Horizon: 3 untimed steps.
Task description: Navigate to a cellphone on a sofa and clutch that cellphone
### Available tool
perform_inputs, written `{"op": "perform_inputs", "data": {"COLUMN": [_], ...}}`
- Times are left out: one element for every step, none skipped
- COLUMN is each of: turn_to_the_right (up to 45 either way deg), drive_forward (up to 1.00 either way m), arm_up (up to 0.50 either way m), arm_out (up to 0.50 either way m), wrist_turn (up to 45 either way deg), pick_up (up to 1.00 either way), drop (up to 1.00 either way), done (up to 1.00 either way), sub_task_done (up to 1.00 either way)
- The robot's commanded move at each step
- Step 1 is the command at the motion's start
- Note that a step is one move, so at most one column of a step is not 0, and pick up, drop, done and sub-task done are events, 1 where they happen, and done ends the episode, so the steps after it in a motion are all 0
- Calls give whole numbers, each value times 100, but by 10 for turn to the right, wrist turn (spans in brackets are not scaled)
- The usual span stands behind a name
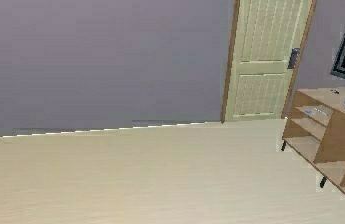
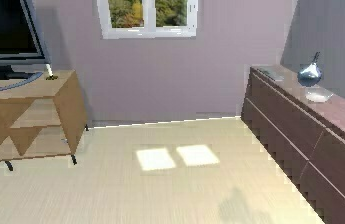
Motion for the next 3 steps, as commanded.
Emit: {"op": "perform_inputs", "data": {"turn_to_the_right": [-60,0,-450], "drive_forward": [0,85,0], "arm_up": [0,0,0], "arm_out": [0,0,0], "wrist_turn": [0,0,0], "pick_up": [0,0,0], "drop": [0,0,0], "done": [0,0,0], "sub_task_done": [0,0,0]}}
